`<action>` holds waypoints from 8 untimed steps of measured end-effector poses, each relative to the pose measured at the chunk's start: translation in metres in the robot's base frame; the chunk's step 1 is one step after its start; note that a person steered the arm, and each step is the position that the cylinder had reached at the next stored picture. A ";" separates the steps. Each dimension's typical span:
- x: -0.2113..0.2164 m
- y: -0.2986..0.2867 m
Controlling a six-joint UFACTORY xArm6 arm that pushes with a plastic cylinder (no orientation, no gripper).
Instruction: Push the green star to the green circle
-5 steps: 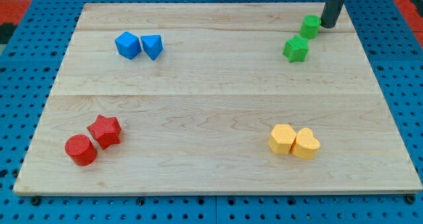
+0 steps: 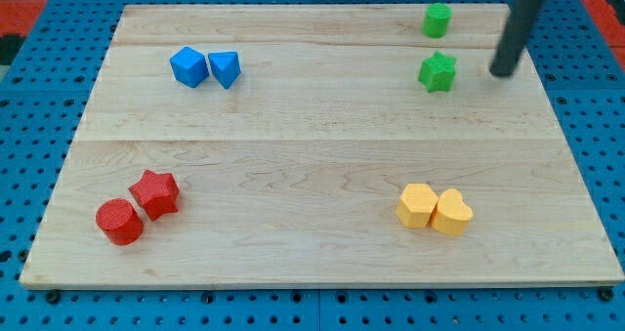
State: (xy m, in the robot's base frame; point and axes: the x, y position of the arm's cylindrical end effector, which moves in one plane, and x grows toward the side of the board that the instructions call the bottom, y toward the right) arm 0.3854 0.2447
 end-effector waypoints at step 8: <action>0.021 -0.091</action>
State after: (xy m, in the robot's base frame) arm 0.4062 0.1535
